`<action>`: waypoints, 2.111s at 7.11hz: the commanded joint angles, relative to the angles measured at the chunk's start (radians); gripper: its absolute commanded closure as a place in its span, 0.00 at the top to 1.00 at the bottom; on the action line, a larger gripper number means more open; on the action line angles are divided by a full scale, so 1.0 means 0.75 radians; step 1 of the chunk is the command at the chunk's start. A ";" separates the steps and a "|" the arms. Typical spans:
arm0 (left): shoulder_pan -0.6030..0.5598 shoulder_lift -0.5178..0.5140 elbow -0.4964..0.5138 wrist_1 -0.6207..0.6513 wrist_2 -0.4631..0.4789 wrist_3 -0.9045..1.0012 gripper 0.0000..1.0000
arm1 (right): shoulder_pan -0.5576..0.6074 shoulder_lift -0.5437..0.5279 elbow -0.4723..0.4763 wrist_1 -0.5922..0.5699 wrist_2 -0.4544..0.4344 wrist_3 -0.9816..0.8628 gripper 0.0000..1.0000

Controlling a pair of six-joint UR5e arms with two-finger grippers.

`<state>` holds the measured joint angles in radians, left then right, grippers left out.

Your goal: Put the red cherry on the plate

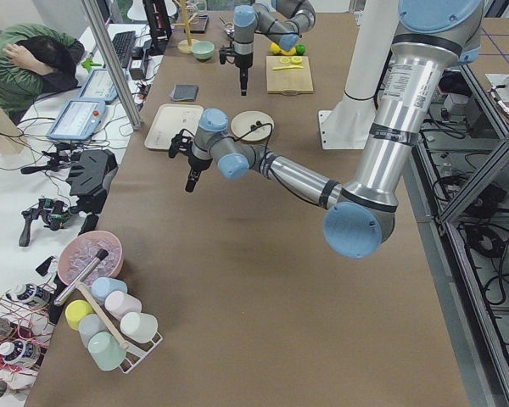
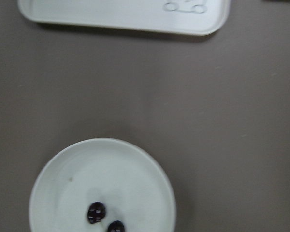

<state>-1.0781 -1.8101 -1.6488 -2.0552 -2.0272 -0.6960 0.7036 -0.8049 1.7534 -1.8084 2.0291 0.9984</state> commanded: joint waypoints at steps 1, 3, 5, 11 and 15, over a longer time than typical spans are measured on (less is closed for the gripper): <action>-0.310 0.153 0.004 0.034 -0.172 0.289 0.98 | 0.324 -0.338 0.269 -0.115 0.157 -0.386 1.00; -0.545 0.233 0.000 0.120 -0.317 0.498 0.98 | 0.627 -0.603 0.288 -0.119 0.319 -0.812 1.00; -0.642 0.302 0.012 0.120 -0.385 0.574 0.98 | 0.968 -0.783 0.258 -0.277 0.364 -1.339 1.00; -0.649 0.368 0.018 0.122 -0.404 0.574 0.98 | 1.242 -1.109 -0.043 0.034 0.350 -1.538 1.00; -0.647 0.366 0.026 0.120 -0.406 0.574 0.98 | 1.250 -1.095 -0.029 0.041 0.350 -1.460 1.00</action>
<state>-1.5642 -1.5342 -1.6321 -1.9650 -2.3318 -0.2653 1.6407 -1.6329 1.7301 -1.7807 2.2923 -0.1061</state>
